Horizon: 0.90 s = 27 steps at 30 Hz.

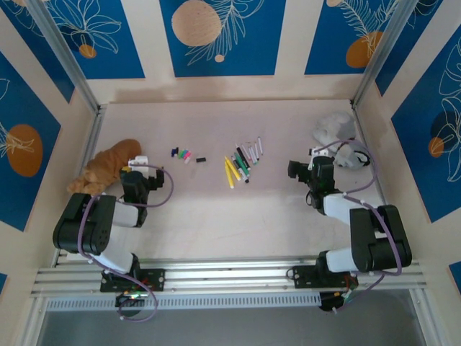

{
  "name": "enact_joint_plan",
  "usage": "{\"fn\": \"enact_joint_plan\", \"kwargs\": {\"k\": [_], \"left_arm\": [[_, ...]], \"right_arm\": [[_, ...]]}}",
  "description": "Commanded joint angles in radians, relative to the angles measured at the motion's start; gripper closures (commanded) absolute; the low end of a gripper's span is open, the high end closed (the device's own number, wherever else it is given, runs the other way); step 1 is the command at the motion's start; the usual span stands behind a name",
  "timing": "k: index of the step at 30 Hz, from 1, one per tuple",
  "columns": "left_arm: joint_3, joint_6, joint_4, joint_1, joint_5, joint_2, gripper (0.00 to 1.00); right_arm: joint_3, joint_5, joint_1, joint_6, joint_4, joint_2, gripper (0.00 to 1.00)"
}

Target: Open the pen caps

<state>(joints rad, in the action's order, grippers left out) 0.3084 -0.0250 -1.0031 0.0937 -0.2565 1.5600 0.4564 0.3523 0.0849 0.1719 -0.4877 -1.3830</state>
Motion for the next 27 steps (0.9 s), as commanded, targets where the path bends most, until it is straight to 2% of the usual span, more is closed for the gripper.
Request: {"fn": "enact_joint_plan", "kwargs": {"k": [1, 3, 5, 6, 8, 9, 20, 24, 27], "left_arm": [[0.032, 0.013, -0.005, -0.006, 0.028, 0.006, 0.0], [0.039, 0.013, 0.009, -0.006, 0.028, 0.006, 0.0], [0.041, 0.013, 0.016, -0.007, 0.026, 0.006, 0.0], [0.041, 0.013, 0.016, -0.006, 0.025, 0.006, 0.0], [0.043, 0.013, 0.017, -0.006, 0.025, 0.007, 0.0], [0.044, 0.014, 0.018, -0.006, 0.025, 0.006, 0.0], [0.047, 0.013, 0.026, -0.005, 0.022, 0.007, 0.0], [0.048, 0.013, 0.026, -0.005, 0.022, 0.008, 0.0], [0.049, 0.013, 0.027, -0.005, 0.022, 0.008, 0.0]], "right_arm": [[-0.013, -0.116, -0.008, -0.098, -0.185, -0.019, 0.01], [-0.042, -0.146, -0.03, -0.089, -0.283, -0.088, 0.01], [-0.085, -0.164, -0.046, -0.077, -0.461, -0.169, 0.01], [-0.069, -0.18, -0.044, -0.088, -0.365, -0.136, 0.01], [-0.065, -0.216, -0.053, -0.086, -0.399, -0.157, 0.01], [-0.057, -0.217, -0.053, -0.089, -0.354, -0.142, 0.01], [-0.057, -0.234, -0.061, -0.088, -0.358, -0.142, 0.01], [-0.029, -0.317, -0.099, -0.066, -0.305, -0.147, 0.01], [-0.033, -0.308, -0.096, -0.071, -0.313, -0.146, 0.01]]}}
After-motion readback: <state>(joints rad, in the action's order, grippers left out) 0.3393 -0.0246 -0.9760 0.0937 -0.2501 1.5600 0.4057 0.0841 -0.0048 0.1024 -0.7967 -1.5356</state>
